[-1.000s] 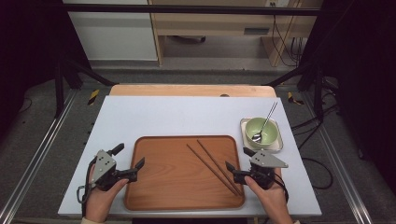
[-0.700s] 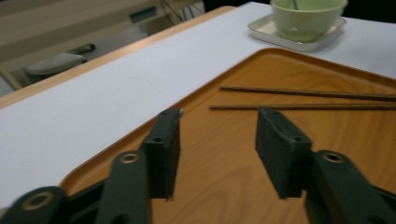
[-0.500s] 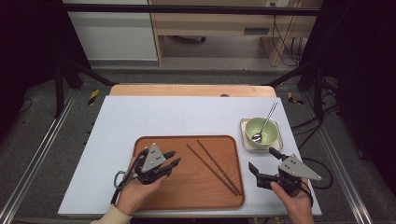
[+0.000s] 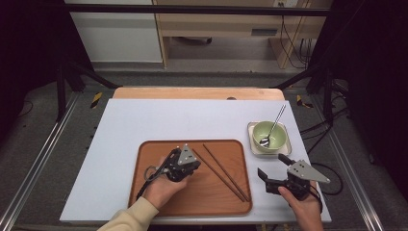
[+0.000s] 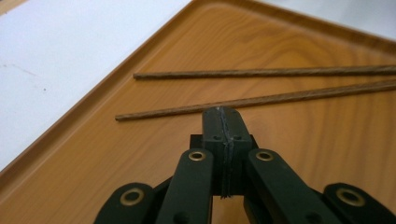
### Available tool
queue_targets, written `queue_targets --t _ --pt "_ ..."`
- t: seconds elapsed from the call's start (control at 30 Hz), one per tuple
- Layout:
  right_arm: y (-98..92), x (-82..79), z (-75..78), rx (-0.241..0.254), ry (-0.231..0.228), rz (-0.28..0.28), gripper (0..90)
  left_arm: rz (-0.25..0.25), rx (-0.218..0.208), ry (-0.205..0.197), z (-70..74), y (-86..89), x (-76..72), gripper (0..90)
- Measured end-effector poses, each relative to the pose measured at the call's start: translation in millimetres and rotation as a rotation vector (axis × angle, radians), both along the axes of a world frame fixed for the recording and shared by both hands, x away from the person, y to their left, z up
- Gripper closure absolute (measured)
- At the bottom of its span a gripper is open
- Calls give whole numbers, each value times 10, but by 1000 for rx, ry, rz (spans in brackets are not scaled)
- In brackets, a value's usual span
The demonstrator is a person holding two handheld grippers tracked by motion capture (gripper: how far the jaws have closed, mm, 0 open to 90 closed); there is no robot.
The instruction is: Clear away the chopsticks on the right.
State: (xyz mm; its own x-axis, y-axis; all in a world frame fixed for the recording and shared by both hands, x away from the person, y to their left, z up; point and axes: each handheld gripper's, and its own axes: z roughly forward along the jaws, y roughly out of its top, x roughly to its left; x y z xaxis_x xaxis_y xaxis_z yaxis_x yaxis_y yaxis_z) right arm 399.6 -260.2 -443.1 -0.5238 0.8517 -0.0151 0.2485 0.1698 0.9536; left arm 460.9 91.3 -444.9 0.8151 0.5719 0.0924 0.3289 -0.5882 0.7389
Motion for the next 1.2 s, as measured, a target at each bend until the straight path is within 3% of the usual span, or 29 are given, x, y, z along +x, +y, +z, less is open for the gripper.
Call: queue_targets --t 0.07,0.33,0.63,1.2 --pt "16 10 -7 -7 5 0 84 5 3 2 -17 -24 28 898" --pt "93 15 -25 -47 7 24 90 16 79 22 -126 -137 179 897" --pt "71 21 -30 -37 14 21 90 32 110 28 -199 -187 282 897" --pt "91 29 -45 -43 30 32 94 18 103 13 -242 -398 432 895"
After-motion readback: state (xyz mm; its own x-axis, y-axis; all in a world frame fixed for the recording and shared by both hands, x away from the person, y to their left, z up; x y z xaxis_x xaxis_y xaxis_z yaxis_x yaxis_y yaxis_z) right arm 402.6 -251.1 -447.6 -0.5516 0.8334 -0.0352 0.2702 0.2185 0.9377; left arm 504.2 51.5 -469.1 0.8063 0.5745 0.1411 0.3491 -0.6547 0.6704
